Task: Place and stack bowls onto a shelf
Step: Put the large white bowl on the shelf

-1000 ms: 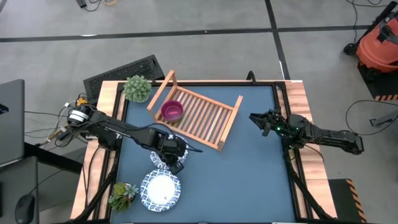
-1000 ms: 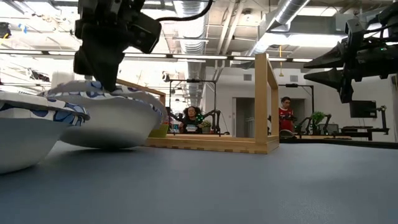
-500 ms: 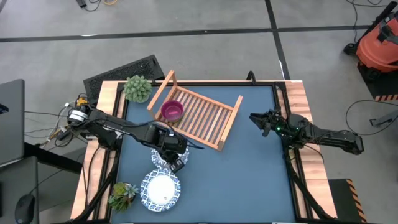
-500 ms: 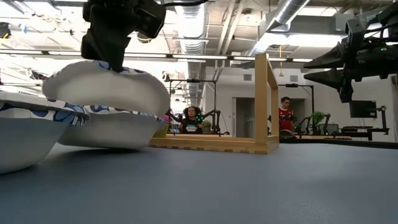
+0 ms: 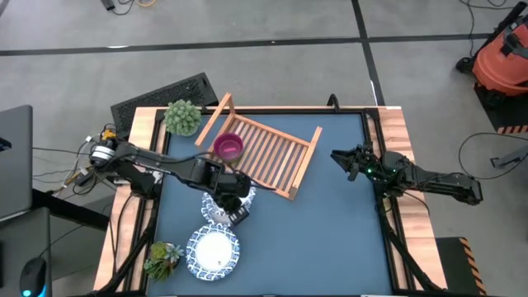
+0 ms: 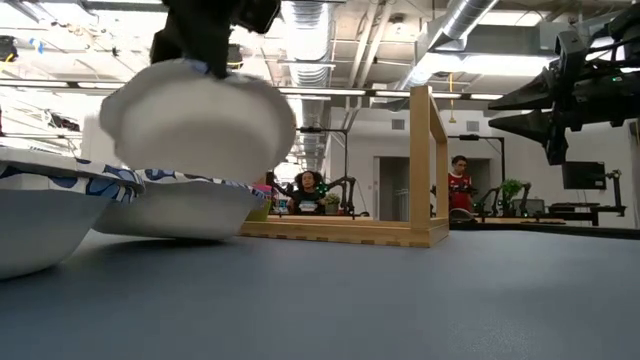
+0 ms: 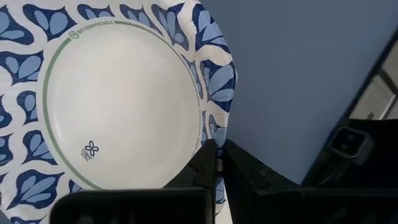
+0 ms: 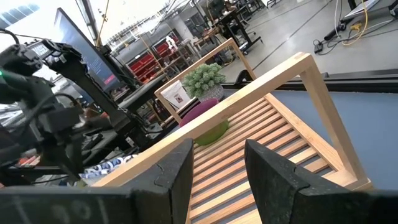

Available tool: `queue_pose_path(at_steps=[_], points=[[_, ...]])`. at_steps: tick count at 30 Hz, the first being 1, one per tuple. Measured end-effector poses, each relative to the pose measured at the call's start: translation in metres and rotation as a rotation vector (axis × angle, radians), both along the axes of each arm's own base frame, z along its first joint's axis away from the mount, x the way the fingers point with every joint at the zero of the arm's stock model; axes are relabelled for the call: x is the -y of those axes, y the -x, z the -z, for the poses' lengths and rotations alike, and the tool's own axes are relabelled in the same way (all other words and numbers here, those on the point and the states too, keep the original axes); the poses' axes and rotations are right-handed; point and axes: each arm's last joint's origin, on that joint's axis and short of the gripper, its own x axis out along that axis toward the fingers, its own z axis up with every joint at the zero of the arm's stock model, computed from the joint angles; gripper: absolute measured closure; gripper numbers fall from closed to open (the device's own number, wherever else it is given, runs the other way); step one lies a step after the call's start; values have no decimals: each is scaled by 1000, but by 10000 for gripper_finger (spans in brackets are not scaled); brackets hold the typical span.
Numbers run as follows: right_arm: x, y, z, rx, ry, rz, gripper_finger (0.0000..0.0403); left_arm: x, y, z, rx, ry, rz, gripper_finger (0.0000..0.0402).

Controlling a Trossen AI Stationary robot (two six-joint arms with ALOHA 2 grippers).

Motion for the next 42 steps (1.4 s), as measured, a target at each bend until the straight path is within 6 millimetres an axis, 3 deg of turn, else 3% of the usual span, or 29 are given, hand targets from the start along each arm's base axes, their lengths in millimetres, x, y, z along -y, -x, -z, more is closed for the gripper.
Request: queue_pose_path(at_steps=[10, 16, 27, 32, 42], points=[[0, 0, 0, 0, 0, 0, 232, -4, -10, -40, 151, -51, 18, 400], [0, 0, 0, 0, 0, 0, 232, -27, -17, -60, 265, -309, 3, 400], [0, 0, 0, 0, 0, 0, 232, -95, -29, -62, 315, -578, 40, 400], [0, 0, 0, 7, -15, 0, 232, -122, -38, -60, 367, -623, 66, 400], [1, -1, 1, 1, -23, 7, 232, -141, -53, -35, 326, -624, 205, 400]])
